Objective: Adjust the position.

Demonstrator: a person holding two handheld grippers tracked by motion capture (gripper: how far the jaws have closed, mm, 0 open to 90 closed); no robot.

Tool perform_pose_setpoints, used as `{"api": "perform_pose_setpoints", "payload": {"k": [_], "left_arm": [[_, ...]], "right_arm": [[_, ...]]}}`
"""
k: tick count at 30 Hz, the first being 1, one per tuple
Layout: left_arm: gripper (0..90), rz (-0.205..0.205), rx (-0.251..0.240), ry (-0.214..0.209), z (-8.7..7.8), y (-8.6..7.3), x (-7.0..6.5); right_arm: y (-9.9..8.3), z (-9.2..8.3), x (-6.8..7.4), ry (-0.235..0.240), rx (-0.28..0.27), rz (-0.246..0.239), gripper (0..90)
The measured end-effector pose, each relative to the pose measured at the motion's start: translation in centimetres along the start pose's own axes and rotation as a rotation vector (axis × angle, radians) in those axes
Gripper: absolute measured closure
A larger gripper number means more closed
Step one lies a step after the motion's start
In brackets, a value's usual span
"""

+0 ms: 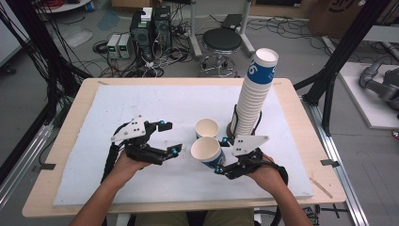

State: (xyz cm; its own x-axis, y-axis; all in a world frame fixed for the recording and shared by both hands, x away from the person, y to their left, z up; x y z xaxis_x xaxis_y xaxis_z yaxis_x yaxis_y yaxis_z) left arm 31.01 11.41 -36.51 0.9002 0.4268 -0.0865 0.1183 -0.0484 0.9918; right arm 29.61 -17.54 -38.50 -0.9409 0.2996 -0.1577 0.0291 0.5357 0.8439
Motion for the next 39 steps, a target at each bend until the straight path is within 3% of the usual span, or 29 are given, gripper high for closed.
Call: {"api": "perform_pose_setpoints", "payload": {"k": [9, 14, 18, 27, 30, 39], "left_arm": [[17.3, -0.027, -0.026, 0.099, -1.5, -2.2, 1.4], [17.3, -0.027, -0.039, 0.167, -2.2, -3.4, 2.0], [17.3, -0.02, -0.03, 0.196, -2.5, -4.1, 2.2], [17.4, 0.016, -0.019, 0.218, -3.0, -4.7, 2.1], [17.7, 0.049, 0.001, 0.23, -3.3, -5.0, 2.1], [17.7, 0.036, -0.027, 0.255, -4.1, -4.9, 2.4]], "right_arm": [[-1.8, -1.5, -0.2, -0.08, -0.143, 0.078, 30.5], [-2.7, -2.2, -0.4, -0.117, -0.18, 0.11, 30.3], [-3.0, -2.6, -0.6, -0.139, -0.197, 0.117, 30.3], [-3.4, -3.3, -0.8, -0.172, -0.211, 0.129, 30.2], [-3.4, -3.5, -0.9, -0.177, -0.221, 0.133, 30.3], [-3.3, -3.6, -1.1, -0.185, -0.241, 0.146, 30.2]]}}
Point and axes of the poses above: each handheld gripper's, and its own axes: z roughly forward along the jaws, y roughly out of its top, x roughly to its left, the point moved 3 cm from there along z, roughly forward along the jaws, and after that the axes turned 2 degrees about -x, right-handed, at the moved point
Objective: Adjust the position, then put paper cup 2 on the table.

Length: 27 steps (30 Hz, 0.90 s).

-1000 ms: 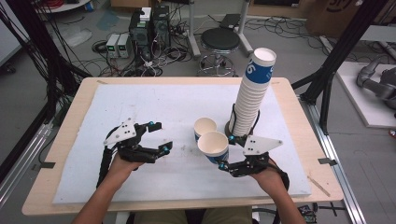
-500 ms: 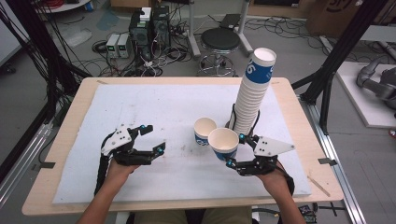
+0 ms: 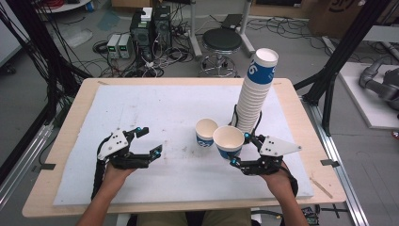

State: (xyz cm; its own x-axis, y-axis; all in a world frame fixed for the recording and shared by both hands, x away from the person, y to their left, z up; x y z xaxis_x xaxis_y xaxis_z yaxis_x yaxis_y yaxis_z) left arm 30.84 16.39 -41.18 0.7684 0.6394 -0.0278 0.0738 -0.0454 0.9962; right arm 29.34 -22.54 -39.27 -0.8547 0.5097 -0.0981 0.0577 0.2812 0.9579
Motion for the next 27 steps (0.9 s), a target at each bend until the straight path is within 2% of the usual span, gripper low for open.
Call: {"api": "perform_pose_setpoints", "payload": {"k": [4, 15, 22, 27], "left_arm": [[17.6, -0.014, -0.015, 0.011, -0.3, 0.1, 0.2], [17.6, -0.028, -0.021, 0.029, -0.9, 0.1, 0.8], [17.6, -0.034, -0.022, 0.059, -1.6, 0.0, 1.6], [17.6, -0.035, -0.018, 0.076, -2.1, 0.0, 1.9]], "right_arm": [[0.0, 0.0, 0.1, -0.001, 0.002, -0.006, 30.3], [0.3, 0.3, 0.3, 0.011, -0.023, 0.005, 30.3], [0.8, 1.4, 0.9, 0.04, -0.048, 0.011, 30.2], [1.3, 3.0, 1.9, 0.073, -0.072, 0.017, 30.2]]}}
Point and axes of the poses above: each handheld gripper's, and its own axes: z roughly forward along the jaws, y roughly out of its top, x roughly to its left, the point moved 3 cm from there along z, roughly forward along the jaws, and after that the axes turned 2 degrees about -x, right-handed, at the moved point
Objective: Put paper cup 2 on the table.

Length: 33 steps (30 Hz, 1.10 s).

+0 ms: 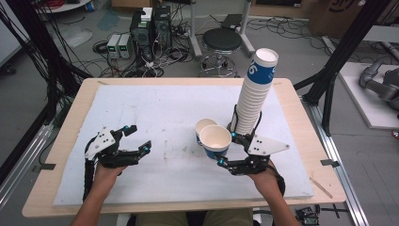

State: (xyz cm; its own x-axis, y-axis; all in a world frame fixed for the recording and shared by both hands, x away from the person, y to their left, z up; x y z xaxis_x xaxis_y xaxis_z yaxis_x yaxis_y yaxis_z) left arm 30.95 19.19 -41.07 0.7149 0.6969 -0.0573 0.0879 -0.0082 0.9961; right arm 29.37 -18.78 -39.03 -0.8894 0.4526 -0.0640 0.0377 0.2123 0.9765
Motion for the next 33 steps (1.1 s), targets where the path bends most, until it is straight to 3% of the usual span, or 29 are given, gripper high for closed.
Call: {"api": "perform_pose_setpoints", "payload": {"k": [5, 14, 26, 32, 33], "left_arm": [[17.6, 0.001, 0.003, 0.005, 0.0, -0.1, 0.0], [17.6, -0.005, 0.007, 0.003, 0.1, -0.3, 0.2], [17.7, -0.004, 0.013, 0.005, 0.2, -0.4, 0.2], [17.7, -0.007, 0.014, 0.007, 0.3, -0.4, 0.2], [17.7, -0.005, 0.016, 0.005, 0.3, -0.4, 0.2]], "right_arm": [[-0.2, 2.5, 1.0, 0.035, -0.005, 0.006, 30.2], [-1.7, 6.3, 2.0, 0.055, 0.019, 0.031, 30.0], [-3.9, 8.5, 2.4, 0.09, 0.172, 0.059, 29.6], [-4.5, 8.8, 2.0, 0.089, 0.255, 0.045, 29.4], [-4.6, 8.8, 1.8, 0.094, 0.248, 0.039, 29.4]]}}
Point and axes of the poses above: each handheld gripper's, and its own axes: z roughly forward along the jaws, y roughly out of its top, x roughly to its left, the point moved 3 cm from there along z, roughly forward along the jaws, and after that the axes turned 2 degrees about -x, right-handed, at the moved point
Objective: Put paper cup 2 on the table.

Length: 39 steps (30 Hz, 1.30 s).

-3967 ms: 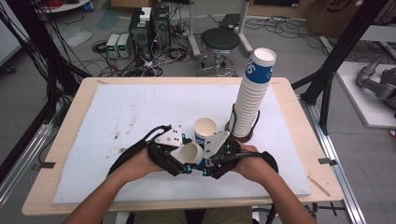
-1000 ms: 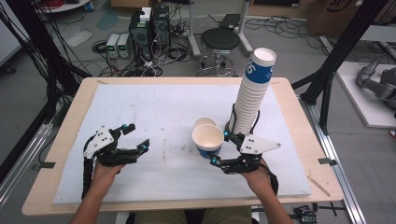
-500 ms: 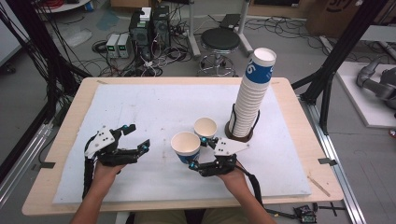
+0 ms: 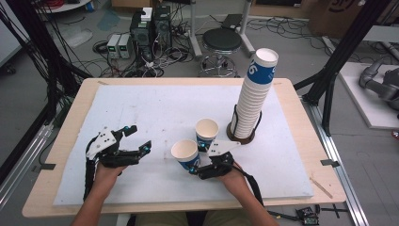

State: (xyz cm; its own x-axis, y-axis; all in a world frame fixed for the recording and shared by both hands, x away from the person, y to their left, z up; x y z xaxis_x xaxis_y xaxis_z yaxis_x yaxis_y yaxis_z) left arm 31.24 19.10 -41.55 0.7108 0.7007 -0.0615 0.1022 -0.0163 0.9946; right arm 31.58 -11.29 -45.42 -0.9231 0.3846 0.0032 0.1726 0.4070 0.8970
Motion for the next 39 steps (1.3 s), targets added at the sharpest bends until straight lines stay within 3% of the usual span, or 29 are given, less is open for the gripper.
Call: {"api": "perform_pose_setpoints", "payload": {"k": [7, 10, 17, 21, 29, 31, 35, 39], "left_arm": [[17.7, 0.002, 0.006, -0.003, 0.1, -0.1, -0.1], [17.8, 0.0, 0.007, -0.006, 0.2, -0.1, -0.1], [17.8, -0.002, 0.012, -0.008, 0.4, -0.2, -0.1], [17.8, -0.006, 0.012, -0.009, 0.4, -0.2, -0.1], [17.7, -0.008, 0.012, -0.012, 0.4, -0.2, -0.2], [17.7, -0.011, 0.013, -0.013, 0.4, -0.2, -0.2], [17.7, -0.019, 0.014, -0.016, 0.5, -0.2, -0.2], [17.7, -0.024, 0.009, -0.012, 0.5, -0.1, -0.2]], "right_arm": [[-0.4, -0.7, -0.3, 0.01, 0.025, -0.021, 29.2], [-1.2, -1.6, -0.4, 0.017, 0.046, 0.018, 29.0], [-1.4, -1.8, -0.5, 0.026, 0.052, 0.015, 26.0], [-1.4, -2.2, -0.6, 0.012, 0.049, 0.021, 19.7], [-1.1, -5.1, -0.9, 0.007, 0.038, 0.008, 19.7], [-1.2, -6.3, -1.0, -0.004, 0.028, 0.005, 19.7], [-1.6, -8.9, -1.6, -0.072, -0.002, 0.025, 19.7], [-1.8, -12.0, -2.7, -0.209, -0.068, 0.044, 19.7]]}}
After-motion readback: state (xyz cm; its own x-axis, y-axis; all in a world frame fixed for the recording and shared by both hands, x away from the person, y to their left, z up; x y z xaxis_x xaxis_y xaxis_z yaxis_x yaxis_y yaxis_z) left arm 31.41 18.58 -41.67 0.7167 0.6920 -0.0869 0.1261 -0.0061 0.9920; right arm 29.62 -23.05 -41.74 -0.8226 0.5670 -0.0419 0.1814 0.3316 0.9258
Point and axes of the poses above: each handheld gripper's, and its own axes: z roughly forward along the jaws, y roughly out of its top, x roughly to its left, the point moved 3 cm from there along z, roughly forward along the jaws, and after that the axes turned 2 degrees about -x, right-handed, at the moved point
